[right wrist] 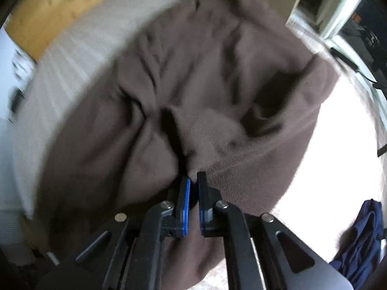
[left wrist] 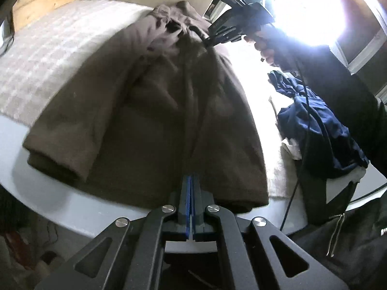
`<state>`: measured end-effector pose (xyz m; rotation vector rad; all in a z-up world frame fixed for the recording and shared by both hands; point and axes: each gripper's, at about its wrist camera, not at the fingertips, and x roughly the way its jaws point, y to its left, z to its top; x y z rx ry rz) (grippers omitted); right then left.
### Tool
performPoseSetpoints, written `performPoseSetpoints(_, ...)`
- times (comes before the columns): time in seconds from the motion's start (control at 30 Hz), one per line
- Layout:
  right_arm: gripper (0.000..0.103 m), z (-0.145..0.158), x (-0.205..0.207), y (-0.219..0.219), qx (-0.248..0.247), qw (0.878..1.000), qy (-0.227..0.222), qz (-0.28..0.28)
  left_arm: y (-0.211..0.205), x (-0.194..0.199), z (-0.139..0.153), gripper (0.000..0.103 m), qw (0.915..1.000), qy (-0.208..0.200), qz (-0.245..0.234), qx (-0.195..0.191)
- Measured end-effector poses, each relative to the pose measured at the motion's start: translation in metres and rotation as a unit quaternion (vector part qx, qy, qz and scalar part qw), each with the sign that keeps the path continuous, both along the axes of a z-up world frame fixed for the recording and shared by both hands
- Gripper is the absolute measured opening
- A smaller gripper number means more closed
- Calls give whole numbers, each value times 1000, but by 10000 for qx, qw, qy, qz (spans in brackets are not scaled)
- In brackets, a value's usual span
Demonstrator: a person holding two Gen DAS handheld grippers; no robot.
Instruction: Fold clothes
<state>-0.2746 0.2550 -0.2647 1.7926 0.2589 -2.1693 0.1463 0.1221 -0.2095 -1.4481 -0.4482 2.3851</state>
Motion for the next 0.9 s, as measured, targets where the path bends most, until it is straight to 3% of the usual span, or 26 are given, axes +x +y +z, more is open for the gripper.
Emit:
performPoseSetpoints(0.03, 14, 5, 1, 3, -69, 10000, -7, 3, 3, -2, 3, 8, 10000, 44, -69, -25)
performPoseSetpoints(0.07, 21, 11, 1, 5, -138, 9999, -14, 5, 8, -6, 3, 25, 9998, 81, -171, -103)
performPoseSetpoints(0.1, 25, 17, 3, 9, -218, 9998, 9, -3, 14, -9, 4, 36, 9994, 119, -273, -181)
performPoseSetpoints(0.2, 27, 39, 10, 24, -448, 9988, 180, -22, 30, -19, 7, 33, 9972, 231, -579, -415)
performPoseSetpoints(0.27, 27, 47, 16, 31, -537, 9983, 230, 29, 35, -25, -3, 31, 9962, 95, -654, -568)
performPoseSetpoints(0.33, 27, 47, 25, 34, -510, 9983, 229, 159, 37, -27, -5, 13, 9951, 56, -697, -693)
performPoseSetpoints(0.4, 27, 38, 28, 30, -412, 9985, 189, 295, 36, -24, -1, 5, 9943, 113, -708, -789)
performPoseSetpoints(0.53, 27, 15, 30, 26, -485, 9982, -38, 350, 33, -17, 8, 4, 9922, 228, -729, -980)
performPoseSetpoints(0.63, 27, 12, 27, 24, -623, 9971, 9, 426, 17, -6, 23, 4, 9952, 415, -315, -830)
performPoseSetpoints(0.73, 27, 5, 23, 23, -551, 9973, -79, 486, 15, -9, 21, 5, 9954, 333, -251, -866)
performPoseSetpoints(0.83, 27, 22, 21, 43, -898, 9951, 19, 406, 13, -12, 20, 6, 9954, 250, -186, -902)
performPoseSetpoints(0.9, 27, 47, 17, 73, -1246, 9916, 325, 88, 12, -14, 19, 9, 9954, 195, -143, -926)
